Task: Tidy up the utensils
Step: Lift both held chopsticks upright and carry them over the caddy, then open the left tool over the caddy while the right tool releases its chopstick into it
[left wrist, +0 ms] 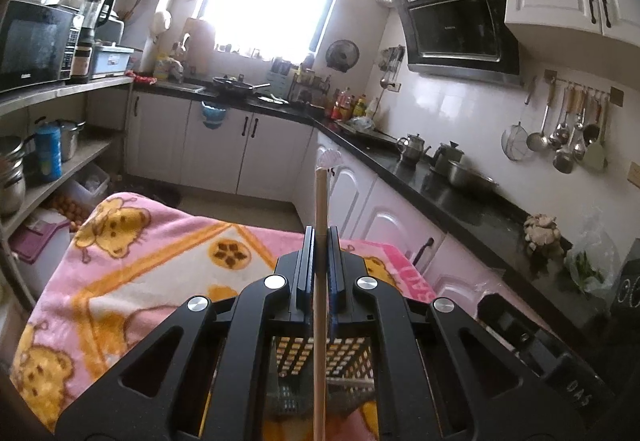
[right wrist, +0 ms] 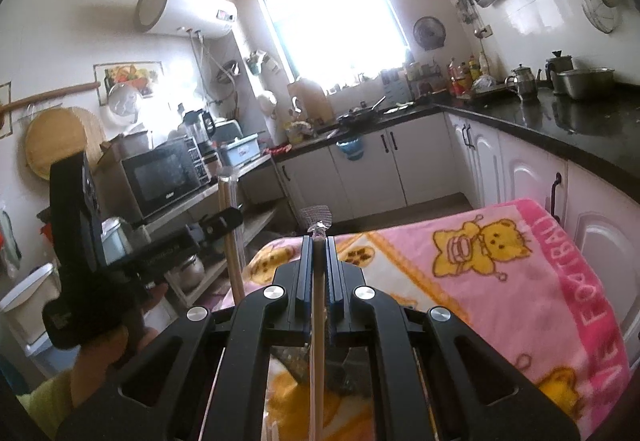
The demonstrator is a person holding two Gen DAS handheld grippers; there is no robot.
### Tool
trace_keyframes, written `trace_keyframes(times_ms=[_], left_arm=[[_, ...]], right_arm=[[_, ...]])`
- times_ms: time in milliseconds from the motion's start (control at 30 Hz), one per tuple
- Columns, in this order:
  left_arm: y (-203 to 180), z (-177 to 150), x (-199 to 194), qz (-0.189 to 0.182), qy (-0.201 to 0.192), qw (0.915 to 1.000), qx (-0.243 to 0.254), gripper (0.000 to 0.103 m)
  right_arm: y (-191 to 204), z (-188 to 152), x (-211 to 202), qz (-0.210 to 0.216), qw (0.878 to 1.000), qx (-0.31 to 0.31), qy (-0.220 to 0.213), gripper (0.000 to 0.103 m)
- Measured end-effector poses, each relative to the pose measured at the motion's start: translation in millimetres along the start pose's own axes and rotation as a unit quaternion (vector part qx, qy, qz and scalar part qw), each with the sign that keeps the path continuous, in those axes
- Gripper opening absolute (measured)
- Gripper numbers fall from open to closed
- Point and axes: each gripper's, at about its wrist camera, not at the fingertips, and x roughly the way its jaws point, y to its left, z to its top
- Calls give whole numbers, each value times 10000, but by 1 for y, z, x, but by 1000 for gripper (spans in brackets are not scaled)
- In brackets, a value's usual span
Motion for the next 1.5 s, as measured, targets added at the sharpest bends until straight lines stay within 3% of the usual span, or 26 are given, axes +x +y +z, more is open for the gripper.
trace_keyframes(times_ms=[667, 1133, 1500], left_arm=[[-8, 2, 39, 394, -574, 9975, 105, 1], [-7, -26, 63, 422, -792, 9957, 220, 1], [0, -47, 75, 401, -630, 9968, 295, 1]], right_arm=[[-10, 40, 31, -406, 9939, -384, -956, 6], [-39, 24, 57, -627, 9919, -338, -1054, 6], [-52, 4, 81, -617, 9936, -261, -912, 6]])
